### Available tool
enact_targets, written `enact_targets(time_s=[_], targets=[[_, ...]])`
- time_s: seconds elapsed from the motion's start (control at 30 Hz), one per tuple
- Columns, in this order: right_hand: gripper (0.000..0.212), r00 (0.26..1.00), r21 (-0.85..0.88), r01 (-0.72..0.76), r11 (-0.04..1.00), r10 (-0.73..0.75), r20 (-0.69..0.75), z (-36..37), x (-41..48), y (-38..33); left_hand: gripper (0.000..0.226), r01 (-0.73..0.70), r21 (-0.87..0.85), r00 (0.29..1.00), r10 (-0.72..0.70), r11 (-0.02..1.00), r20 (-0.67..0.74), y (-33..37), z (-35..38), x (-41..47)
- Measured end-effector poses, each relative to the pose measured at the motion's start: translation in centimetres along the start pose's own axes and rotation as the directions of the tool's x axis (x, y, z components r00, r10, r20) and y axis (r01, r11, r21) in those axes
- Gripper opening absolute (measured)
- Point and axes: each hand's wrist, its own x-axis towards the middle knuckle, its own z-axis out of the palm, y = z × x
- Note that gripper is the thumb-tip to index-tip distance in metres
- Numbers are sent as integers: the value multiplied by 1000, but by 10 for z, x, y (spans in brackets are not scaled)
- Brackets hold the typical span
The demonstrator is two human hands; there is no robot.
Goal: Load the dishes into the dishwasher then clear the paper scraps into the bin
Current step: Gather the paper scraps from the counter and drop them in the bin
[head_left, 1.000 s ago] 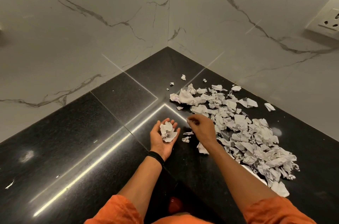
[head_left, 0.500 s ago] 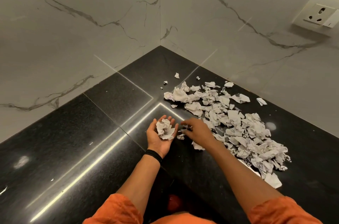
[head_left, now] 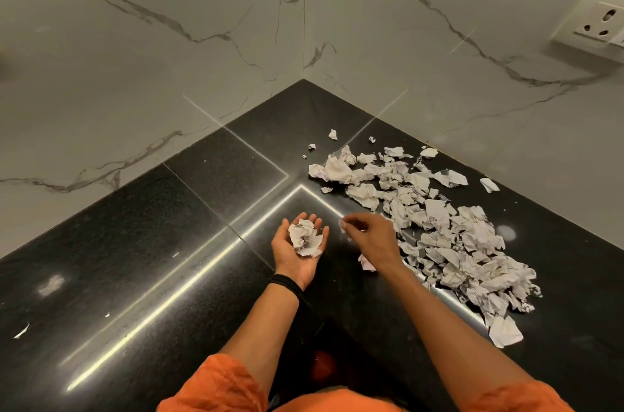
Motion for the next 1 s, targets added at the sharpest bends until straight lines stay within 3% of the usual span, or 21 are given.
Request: enact_targets(time_s=[0.1, 0.23, 0.37, 0.47, 0.63, 0.73, 0.9, 1.0], targets=[[15, 991, 195, 31, 980, -55, 118, 1, -1, -29, 39, 15, 13, 1000, -16, 1000, 20, -8, 1, -1], [15, 977, 120, 78, 990, -100, 190, 10, -3, -40, 38, 62, 35, 994, -65, 997, 93, -20, 6, -1], [13, 995, 96, 26, 995, -35, 97, -4, -3, -27, 39, 80, 32, 994, -82, 996, 75, -23, 8, 0], [16, 999, -153, 10, 988, -3, 46, -25, -10, -4, 41, 98, 23, 993, -99, 995, 58, -24, 8, -1], [43, 916, -577, 129, 806, 126, 380, -42, -37, 25, 41, 125, 54, 990, -128, 991, 54, -34, 5, -2], [45, 947, -475, 95, 875, 68, 314, -37, -51, 38, 41, 150, 82, 987, -154, 985, 45, -42, 4, -3], [36, 998, -156, -53, 986, 49, -28, -44, -54, 26, 39, 172, 135, 984, -177, 976, 26, -48, 4, 2], [42, 997, 41, -62, 997, 64, -44, -50, -46, 1, 37, 192, 163, 978, -202, 968, 50, -56, 8, -1]])
